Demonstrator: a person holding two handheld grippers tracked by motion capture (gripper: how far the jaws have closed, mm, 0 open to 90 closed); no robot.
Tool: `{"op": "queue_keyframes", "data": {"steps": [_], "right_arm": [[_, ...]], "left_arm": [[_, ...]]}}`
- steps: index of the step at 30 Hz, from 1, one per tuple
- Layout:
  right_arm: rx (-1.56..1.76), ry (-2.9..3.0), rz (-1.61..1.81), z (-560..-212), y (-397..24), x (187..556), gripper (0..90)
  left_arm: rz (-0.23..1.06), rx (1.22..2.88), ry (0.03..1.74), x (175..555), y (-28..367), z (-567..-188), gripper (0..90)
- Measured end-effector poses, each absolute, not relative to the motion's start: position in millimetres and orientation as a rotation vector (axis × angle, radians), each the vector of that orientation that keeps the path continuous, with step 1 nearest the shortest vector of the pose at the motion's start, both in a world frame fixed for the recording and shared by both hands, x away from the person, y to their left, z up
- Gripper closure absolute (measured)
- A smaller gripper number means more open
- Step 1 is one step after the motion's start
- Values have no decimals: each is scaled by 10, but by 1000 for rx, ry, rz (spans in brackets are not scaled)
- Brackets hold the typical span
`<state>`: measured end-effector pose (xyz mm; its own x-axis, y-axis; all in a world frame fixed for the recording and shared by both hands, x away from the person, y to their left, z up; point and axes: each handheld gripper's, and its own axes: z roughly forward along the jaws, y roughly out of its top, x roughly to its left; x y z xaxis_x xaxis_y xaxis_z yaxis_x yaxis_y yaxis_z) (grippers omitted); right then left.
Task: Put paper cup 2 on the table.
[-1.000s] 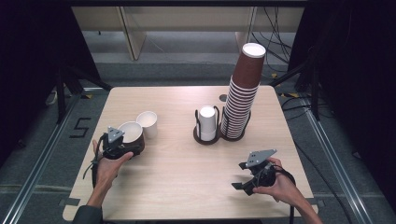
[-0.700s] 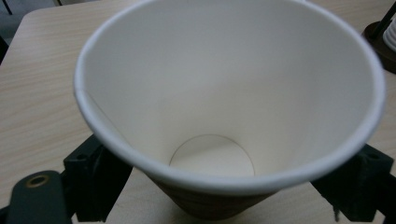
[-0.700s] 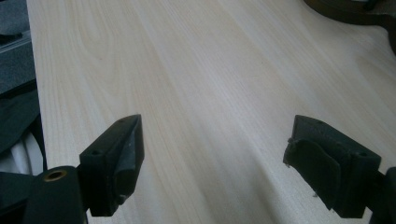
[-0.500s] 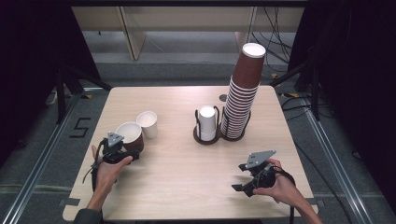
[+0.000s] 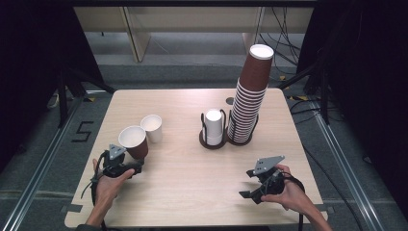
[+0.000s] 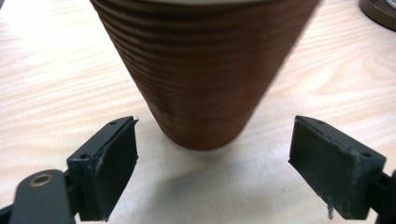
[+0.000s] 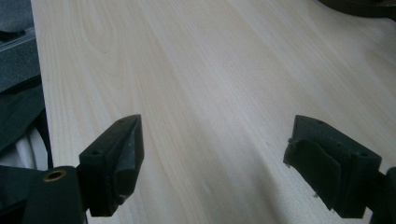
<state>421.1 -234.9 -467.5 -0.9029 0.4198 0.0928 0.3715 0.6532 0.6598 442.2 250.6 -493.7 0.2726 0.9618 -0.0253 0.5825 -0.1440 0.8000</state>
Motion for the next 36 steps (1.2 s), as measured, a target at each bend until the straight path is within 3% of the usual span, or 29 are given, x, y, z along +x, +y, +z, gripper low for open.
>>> {"op": "queue_keyframes", "data": {"steps": [13, 36], "right_arm": [[718, 2760, 1121, -4684, -2371, 4184, 182], [740, 2698, 1239, -4695, -2360, 4029, 165]], "left_arm": [[632, 1830, 1295, 4004, 2166, -4837, 147], [502, 1916, 1007, 3592, 1374, -4979, 147]]}}
